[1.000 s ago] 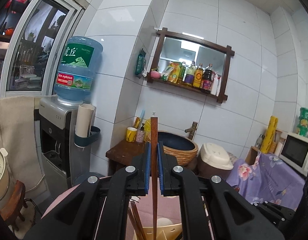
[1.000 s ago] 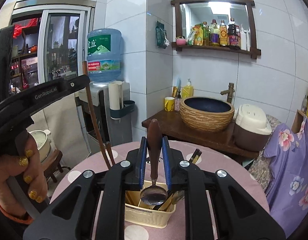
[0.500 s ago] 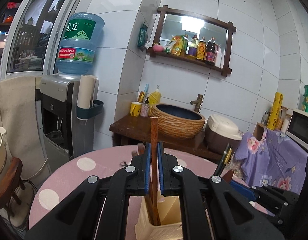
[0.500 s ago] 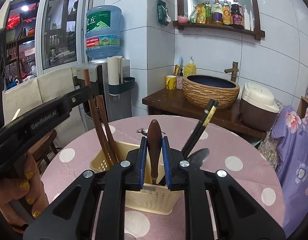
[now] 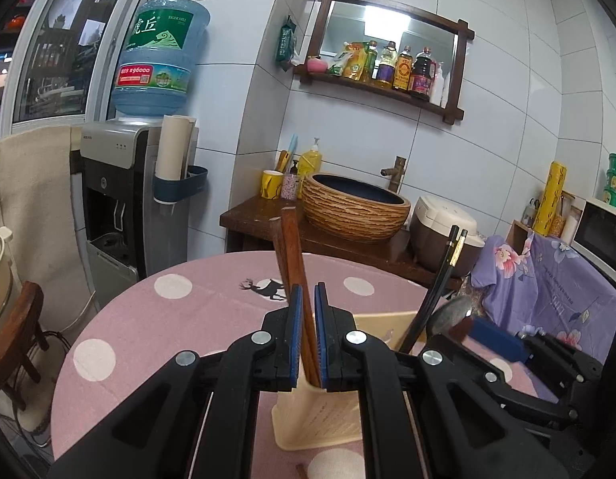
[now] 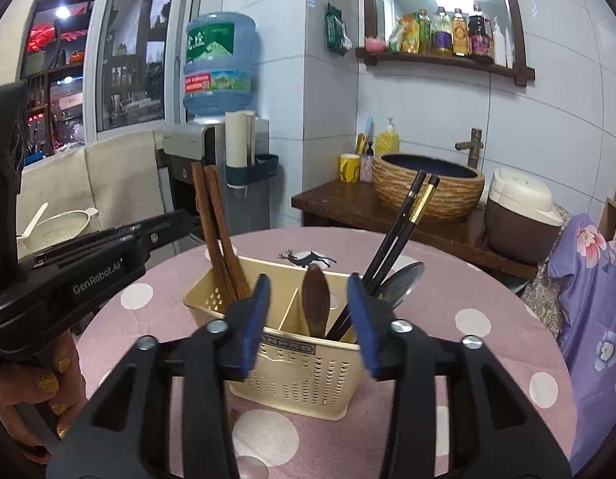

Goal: Organize utensils
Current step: 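Lower both utensils into the holder and open both tools, then close the left tool on the last wooden chopstick while the right tool grasps a spoon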

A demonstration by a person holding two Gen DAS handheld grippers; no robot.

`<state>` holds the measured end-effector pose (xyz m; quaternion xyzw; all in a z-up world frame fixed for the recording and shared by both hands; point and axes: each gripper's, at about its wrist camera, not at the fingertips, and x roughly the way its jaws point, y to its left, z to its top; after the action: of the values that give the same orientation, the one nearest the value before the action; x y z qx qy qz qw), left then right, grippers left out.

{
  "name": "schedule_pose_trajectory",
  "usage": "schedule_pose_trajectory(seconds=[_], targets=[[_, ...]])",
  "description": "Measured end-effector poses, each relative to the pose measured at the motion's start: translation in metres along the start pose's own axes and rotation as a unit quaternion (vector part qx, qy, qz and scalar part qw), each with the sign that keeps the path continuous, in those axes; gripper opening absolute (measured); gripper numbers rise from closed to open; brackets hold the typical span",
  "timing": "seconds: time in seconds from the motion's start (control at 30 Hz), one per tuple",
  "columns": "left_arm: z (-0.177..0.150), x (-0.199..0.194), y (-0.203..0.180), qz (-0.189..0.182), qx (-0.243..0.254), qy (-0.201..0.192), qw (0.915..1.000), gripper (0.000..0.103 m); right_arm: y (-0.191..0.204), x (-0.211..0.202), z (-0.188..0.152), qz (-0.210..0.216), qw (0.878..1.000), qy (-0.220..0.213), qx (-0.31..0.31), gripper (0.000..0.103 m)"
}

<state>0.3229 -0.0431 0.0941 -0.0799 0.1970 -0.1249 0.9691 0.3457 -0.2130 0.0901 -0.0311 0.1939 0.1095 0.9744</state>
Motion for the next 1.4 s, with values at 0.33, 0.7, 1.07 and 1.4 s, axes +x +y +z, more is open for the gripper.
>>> schedule_pose_trajectory(seconds=[0.33, 0.7, 1.07, 1.4], targets=[[-0.051, -0.032, 0.015, 0.01, -0.005, 0.074, 0.9972, 0.065, -0.001, -0.045, -0.034, -0.01, 1.0, 0.019, -0.001, 0.056], [-0.128, -0.037, 0.016, 0.001, -0.004, 0.198, 0.9802, 0.068, -0.019, -0.055, -0.115, -0.021, 0.99, 0.137, 0.034, 0.056], [-0.157, -0.032, -0.014, -0.02, 0.032, 0.239, 0.9702, 0.066, -0.036, -0.066, -0.165, -0.029, 0.979, 0.185, 0.085, 0.056], [-0.179, -0.012, -0.039, 0.007, 0.081, 0.266, 0.9604, 0.027, -0.032, -0.067, -0.166, -0.032, 0.979, 0.187, 0.08, 0.056]])
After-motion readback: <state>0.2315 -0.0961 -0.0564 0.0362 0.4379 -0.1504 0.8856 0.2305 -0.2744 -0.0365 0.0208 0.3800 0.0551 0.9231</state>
